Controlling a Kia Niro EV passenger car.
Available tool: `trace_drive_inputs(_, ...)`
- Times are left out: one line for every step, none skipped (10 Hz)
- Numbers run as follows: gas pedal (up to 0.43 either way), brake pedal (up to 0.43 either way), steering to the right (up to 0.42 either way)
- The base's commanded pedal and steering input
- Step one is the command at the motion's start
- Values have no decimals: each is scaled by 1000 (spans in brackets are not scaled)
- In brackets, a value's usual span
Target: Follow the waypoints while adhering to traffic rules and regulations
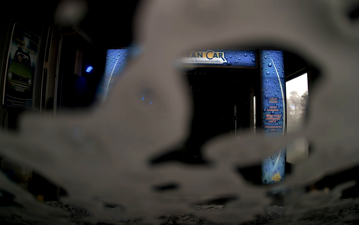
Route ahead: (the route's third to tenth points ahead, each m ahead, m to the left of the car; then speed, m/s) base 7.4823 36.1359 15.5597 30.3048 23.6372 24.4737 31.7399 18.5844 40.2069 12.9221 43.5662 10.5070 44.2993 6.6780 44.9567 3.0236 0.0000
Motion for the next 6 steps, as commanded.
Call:
trace_drive_inputs(0,0,-14)
trace_drive_inputs(0,0,-15)
trace_drive_inputs(0,0,-14)
trace_drive_inputs(0,0,-15)
trace_drive_inputs(0,0,-15)
trace_drive_inputs(0,0,-15)
